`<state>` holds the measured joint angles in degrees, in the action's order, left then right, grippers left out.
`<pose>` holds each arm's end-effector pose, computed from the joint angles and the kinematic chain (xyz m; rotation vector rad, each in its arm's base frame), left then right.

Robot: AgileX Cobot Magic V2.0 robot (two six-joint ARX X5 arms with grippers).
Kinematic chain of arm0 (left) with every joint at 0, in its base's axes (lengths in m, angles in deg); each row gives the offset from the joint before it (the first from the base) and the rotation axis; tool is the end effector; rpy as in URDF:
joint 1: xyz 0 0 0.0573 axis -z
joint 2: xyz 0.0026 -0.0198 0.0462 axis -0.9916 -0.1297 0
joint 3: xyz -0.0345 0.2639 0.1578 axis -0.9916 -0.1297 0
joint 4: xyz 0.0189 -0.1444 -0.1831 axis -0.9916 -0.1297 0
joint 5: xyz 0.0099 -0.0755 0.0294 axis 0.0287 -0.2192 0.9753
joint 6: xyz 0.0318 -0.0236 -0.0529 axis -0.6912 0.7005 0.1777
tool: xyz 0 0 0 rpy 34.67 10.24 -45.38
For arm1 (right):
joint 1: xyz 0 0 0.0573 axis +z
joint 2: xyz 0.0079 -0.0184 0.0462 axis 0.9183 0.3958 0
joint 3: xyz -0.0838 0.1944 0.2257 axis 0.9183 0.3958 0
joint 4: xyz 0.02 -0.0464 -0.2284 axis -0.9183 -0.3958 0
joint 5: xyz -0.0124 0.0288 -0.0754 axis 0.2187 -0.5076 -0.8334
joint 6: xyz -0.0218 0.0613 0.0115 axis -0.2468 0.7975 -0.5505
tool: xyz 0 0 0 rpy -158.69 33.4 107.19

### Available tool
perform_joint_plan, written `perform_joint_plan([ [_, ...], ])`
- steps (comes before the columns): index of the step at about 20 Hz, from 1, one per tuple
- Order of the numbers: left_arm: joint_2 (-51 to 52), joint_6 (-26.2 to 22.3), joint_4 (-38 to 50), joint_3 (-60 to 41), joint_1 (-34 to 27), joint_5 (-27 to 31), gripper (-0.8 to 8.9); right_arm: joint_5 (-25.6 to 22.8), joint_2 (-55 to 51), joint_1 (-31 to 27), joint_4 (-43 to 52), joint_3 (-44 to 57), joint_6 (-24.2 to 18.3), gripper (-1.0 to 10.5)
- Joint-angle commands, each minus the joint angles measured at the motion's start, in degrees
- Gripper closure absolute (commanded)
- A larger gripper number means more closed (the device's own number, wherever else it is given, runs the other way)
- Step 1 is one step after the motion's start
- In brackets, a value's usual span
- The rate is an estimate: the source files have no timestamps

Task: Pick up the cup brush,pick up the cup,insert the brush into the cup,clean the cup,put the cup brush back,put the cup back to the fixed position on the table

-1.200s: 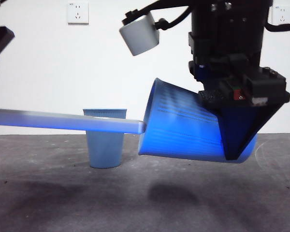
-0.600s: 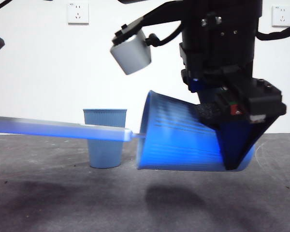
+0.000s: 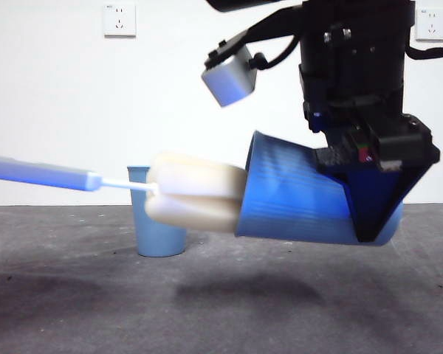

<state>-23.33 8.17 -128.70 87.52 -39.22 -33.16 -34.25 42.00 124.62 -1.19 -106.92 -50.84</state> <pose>0.0687 -0.0609 0.2924 0.8159 1.1702 -0.8012 0.1557 0.2045 0.2531 -1.4061 0.9818 0.6712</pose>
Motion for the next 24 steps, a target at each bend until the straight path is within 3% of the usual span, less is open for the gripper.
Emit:
perform_joint_plan([
  [1,0.7,0.5,-0.2,0.0,-0.2,-0.1,8.22,0.0,-0.8,-0.3,0.5,-0.1,0.3,9.6],
  [12,-5.3,-2.3,8.1,0.0,0.4,-1.9,8.22,2.4,-1.0,0.7,4.2,-0.1,-1.1,9.6],
  [17,-10.5,-1.7,16.4,0.0,2.6,-5.9,8.22,4.0,-1.0,2.6,5.7,-0.1,-1.1,9.6],
  [24,-12.0,1.3,19.5,0.0,3.4,-5.4,8.22,4.0,-1.0,2.9,4.9,-0.1,-0.6,9.6],
])
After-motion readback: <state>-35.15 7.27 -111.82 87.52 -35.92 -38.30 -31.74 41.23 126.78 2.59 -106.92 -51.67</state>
